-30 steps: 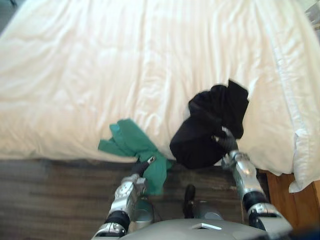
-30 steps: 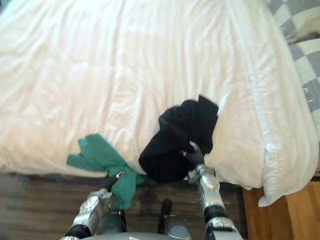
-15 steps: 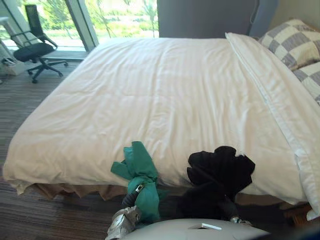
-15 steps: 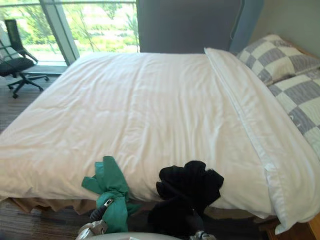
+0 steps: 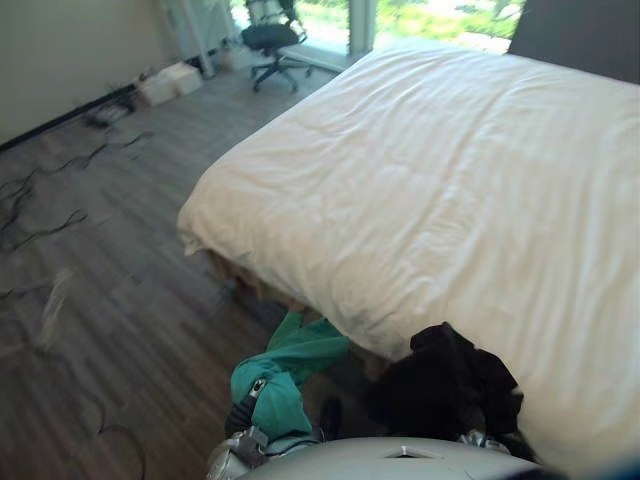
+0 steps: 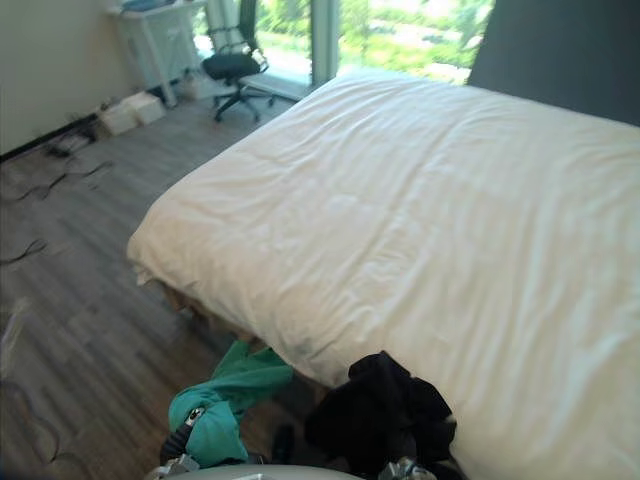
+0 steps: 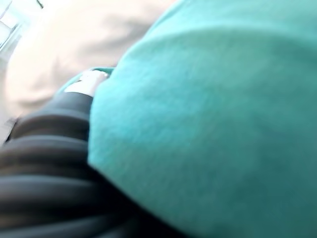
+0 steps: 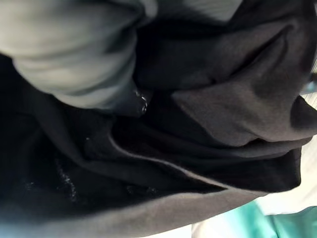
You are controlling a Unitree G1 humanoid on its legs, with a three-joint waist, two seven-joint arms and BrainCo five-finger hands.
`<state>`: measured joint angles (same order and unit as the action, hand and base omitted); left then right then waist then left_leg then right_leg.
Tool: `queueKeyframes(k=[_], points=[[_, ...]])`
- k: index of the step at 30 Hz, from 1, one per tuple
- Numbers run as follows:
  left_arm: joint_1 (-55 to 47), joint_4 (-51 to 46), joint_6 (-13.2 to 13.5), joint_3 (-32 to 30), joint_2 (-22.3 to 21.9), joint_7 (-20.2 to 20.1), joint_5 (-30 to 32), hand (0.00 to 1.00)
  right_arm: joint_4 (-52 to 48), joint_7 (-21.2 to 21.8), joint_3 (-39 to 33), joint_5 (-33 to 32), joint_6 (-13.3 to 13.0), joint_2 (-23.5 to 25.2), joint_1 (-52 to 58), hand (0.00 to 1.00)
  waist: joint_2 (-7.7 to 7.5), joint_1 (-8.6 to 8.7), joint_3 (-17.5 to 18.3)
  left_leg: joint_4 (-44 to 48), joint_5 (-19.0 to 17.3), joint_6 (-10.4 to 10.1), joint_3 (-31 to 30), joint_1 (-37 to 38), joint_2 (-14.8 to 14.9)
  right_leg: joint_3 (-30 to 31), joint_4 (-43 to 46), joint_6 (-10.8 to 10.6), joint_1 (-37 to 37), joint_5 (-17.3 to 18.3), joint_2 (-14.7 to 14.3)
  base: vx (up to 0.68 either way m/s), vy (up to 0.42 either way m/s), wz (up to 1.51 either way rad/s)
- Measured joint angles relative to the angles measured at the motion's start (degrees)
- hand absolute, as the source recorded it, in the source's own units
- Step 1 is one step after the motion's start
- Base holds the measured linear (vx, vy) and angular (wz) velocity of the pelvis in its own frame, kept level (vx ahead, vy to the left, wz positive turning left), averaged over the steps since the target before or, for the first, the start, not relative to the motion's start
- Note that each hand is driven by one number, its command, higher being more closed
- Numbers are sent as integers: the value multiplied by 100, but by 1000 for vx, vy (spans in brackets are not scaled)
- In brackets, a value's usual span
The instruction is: Tidy the bed and pick cloth on bed and put in laundry
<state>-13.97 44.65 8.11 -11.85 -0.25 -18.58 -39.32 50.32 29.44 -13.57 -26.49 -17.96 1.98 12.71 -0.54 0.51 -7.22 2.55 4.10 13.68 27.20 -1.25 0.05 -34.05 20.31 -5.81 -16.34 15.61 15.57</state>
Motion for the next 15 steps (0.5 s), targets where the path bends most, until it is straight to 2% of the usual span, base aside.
queueKeyframes(k=[1,2,3,4,5,6,7,8,9,11,13,15], points=[[32,-77,-36,27,-102,-43,8,100,-141,-2,27,-31,19,-53,39,100,98,27,-112,138,-18,-222,-45,29,4,-4,376,-21,11,109,67,121,61,221],[63,-181,-34,36,-231,-142,4,100,-398,-6,95,-34,66,-143,70,100,212,100,-146,163,-23,-527,-380,75,-47,8,129,6,7,320,-33,80,36,173],[91,-247,-32,95,-243,-167,4,100,-469,-20,149,-34,78,-151,-9,100,201,52,-218,191,-8,-559,-548,76,-166,6,-176,33,74,345,-35,67,29,174],[72,-246,-25,181,-204,-169,8,100,-480,-50,215,-33,112,-150,-127,100,210,52,-203,208,-6,-578,-742,6,-268,-56,-248,-34,-4,361,15,55,-12,109],[92,-293,-23,300,-199,-174,-7,100,-526,-95,277,-29,193,-229,-287,100,215,-49,-198,158,-166,-674,-749,-46,-327,-231,-387,-81,-56,389,44,8,-24,78],[28,-313,-21,356,-202,-201,-3,100,-611,-129,353,-21,229,-270,-399,100,247,-55,-201,200,-372,-785,-500,-110,-311,-442,-515,-211,-116,431,83,-6,-5,61],[-5,-323,-19,408,-197,-202,-9,100,-694,-161,367,57,227,-279,-443,100,252,12,-187,216,-582,-925,-278,-131,-321,-635,-635,-227,-183,404,133,-10,30,70],[-37,-381,-7,425,-167,-210,-13,100,-754,-206,402,147,214,-274,-457,100,219,51,-197,393,-687,-912,-69,-161,-301,-813,-724,-272,-246,343,210,58,38,78],[-83,-416,10,464,-134,-214,-8,100,-814,-287,497,334,212,-288,-400,100,247,52,-196,648,-645,-816,-102,-173,-168,-918,-678,-347,-281,335,231,92,20,88],[-108,-451,7,522,-117,-201,1,100,-832,-372,613,602,261,-272,-306,100,188,89,-197,354,-446,-766,-276,-97,-349,-1030,-619,-340,-353,322,252,107,18,72],[-103,-497,6,686,-60,-204,62,100,-871,-438,741,659,302,-244,-294,100,169,70,-202,-297,-120,-715,-573,89,-566,-1171,-602,-320,-372,89,222,129,37,68],[-78,-521,11,909,45,-206,73,100,-874,-462,755,709,392,-137,-293,100,154,49,-216,-761,89,-674,-885,307,-648,-1245,-406,-276,-417,-138,180,124,2,73]])
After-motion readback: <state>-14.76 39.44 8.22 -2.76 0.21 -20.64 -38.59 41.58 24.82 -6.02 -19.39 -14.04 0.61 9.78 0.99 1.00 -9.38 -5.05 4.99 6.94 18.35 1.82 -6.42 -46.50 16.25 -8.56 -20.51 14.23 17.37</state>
